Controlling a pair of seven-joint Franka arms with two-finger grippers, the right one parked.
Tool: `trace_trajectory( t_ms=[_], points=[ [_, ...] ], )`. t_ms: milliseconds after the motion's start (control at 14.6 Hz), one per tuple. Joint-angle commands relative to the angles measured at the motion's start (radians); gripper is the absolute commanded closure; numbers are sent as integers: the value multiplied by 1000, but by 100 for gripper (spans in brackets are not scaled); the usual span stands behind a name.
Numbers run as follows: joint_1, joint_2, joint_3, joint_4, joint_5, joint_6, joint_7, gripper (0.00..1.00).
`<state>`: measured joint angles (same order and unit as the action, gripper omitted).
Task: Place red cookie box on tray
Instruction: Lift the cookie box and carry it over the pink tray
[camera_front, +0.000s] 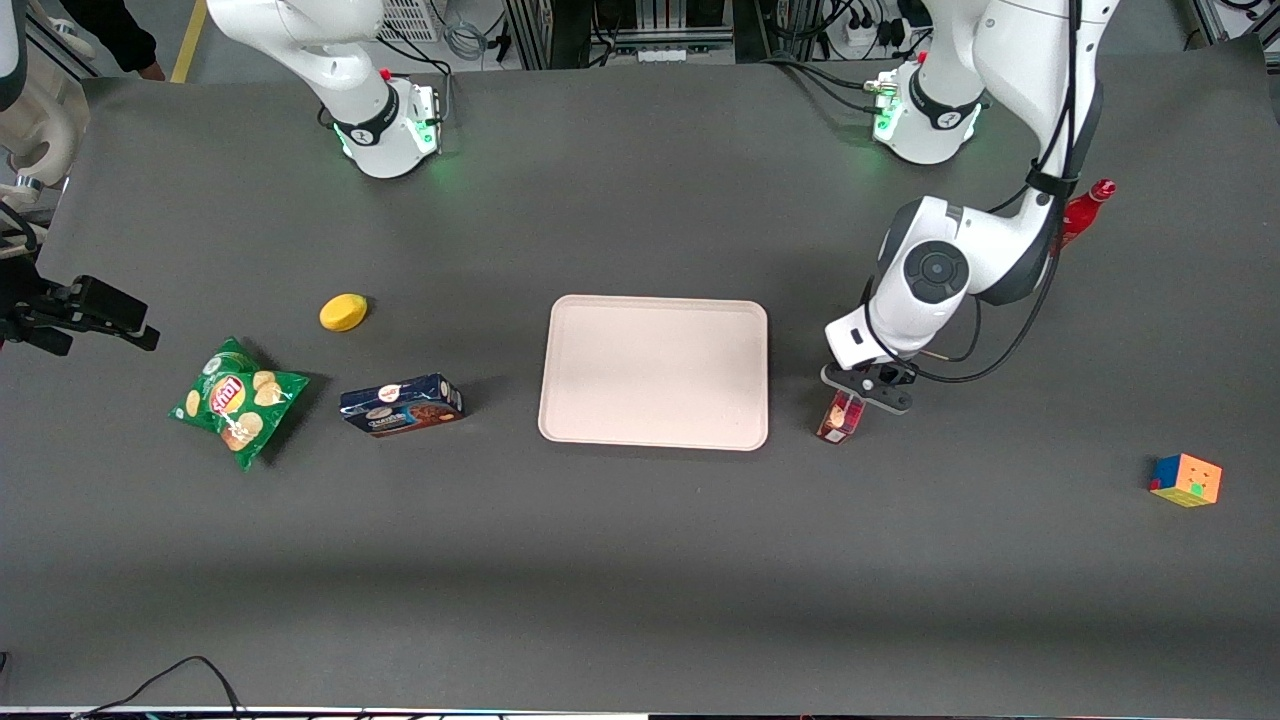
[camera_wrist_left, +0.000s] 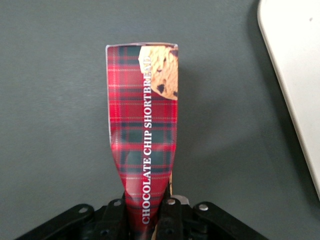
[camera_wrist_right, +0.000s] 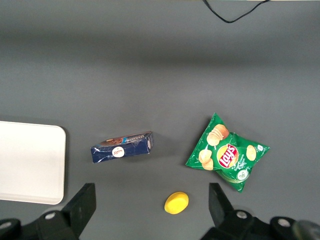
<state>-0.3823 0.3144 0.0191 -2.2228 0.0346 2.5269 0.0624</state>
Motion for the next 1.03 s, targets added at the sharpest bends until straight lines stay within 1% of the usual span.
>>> trace_trajectory(
  t_ms=[0, 69, 137, 343, 412, 686, 824, 961],
  points=[
    [-43, -63, 35, 182, -47, -334, -24, 96],
    [-43, -69, 42, 246, -48, -426, -26, 96],
    [-52, -70, 50, 306, -65, -498, -30, 96],
    [-58, -75, 53, 437, -201, -634, -59, 94],
    [-69, -75, 53, 466, -215, -649, -111, 94],
    [-160, -54, 23, 535, -214, -622, -419, 94],
    [-191, -23, -20, 526, -197, -547, -556, 93],
    [-217, 9, -42, 494, -156, -447, -616, 93]
  ],
)
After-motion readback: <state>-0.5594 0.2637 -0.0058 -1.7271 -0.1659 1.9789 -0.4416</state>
